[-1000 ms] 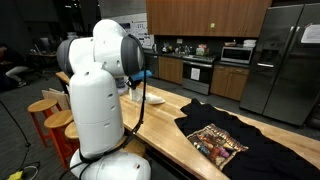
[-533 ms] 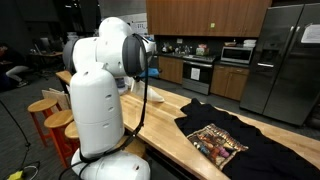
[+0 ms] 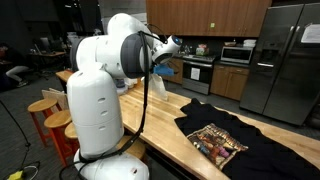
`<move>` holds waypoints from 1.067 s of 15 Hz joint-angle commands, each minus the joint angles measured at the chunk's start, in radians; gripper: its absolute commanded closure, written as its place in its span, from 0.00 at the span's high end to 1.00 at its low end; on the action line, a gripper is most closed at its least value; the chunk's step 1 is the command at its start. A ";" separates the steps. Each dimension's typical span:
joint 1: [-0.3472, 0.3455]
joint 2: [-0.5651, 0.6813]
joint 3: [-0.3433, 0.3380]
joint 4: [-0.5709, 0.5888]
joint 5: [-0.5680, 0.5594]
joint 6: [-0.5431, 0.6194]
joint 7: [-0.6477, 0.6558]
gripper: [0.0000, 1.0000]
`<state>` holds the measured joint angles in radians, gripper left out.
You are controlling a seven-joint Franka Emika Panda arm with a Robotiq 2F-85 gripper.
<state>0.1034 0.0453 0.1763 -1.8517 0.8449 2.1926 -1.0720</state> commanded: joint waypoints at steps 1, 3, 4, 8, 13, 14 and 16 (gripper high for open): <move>-0.037 -0.023 -0.055 -0.045 0.125 -0.011 -0.036 0.02; -0.054 -0.012 -0.083 -0.067 0.191 -0.011 -0.052 0.02; -0.062 -0.006 -0.094 -0.081 0.219 -0.010 -0.061 0.02; -0.070 -0.006 -0.115 -0.136 0.288 -0.013 -0.127 0.02; -0.023 0.042 -0.083 -0.147 0.114 -0.044 -0.055 0.02; -0.011 0.054 -0.073 -0.145 0.065 -0.054 -0.030 0.02; 0.012 0.086 -0.049 -0.132 -0.004 -0.104 -0.009 0.02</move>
<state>0.0889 0.0972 0.1027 -2.0080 0.9271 2.1469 -1.1271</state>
